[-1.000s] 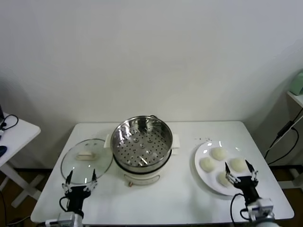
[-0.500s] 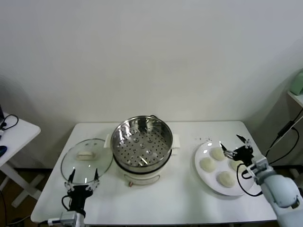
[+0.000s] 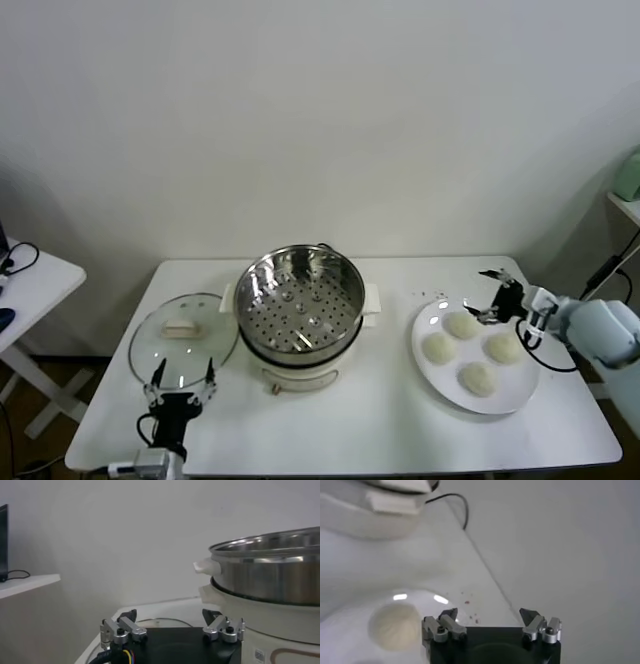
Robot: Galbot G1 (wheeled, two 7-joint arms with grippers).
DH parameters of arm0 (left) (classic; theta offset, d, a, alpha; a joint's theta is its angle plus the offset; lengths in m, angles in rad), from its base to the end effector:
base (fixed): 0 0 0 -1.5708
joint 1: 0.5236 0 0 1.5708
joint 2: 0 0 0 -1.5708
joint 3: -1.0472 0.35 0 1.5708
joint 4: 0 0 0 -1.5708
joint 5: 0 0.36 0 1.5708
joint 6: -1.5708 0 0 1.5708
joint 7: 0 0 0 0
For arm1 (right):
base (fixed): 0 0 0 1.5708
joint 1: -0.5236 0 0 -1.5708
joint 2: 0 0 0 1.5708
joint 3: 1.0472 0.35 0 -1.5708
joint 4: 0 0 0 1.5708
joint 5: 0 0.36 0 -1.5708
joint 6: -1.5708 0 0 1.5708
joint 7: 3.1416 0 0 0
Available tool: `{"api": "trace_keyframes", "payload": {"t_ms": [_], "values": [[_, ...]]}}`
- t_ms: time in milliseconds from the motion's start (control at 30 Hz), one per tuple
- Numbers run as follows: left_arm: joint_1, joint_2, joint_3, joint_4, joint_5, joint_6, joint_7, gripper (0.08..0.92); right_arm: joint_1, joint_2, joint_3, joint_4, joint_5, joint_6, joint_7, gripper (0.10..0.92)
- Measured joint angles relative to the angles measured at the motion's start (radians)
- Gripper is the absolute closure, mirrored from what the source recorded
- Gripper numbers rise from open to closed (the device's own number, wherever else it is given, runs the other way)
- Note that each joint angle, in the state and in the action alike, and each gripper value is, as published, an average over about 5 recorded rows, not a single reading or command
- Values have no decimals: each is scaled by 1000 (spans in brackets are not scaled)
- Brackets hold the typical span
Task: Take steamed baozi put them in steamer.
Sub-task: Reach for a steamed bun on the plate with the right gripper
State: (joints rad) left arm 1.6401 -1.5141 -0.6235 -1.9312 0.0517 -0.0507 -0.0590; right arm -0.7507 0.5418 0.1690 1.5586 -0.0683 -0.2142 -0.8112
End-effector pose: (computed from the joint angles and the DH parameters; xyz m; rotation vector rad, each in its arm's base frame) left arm 0.1546 0.0462 -0.3704 0.1661 -2.9522 -0.2292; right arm 0.4075 -0.2392 -0.1786 0.9469 -2.0764 1.2795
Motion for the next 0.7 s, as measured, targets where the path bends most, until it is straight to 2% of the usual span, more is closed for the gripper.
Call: {"api": "trace_keyframes", "payload": {"t_ms": [333, 700], "values": [[-3, -3, 3, 11, 7, -2, 2, 177, 333, -41, -345, -124, 1, 68, -170, 203], [-6, -4, 3, 13, 13, -2, 10, 177, 645, -5, -710, -289, 46, 123, -274, 203]]}}
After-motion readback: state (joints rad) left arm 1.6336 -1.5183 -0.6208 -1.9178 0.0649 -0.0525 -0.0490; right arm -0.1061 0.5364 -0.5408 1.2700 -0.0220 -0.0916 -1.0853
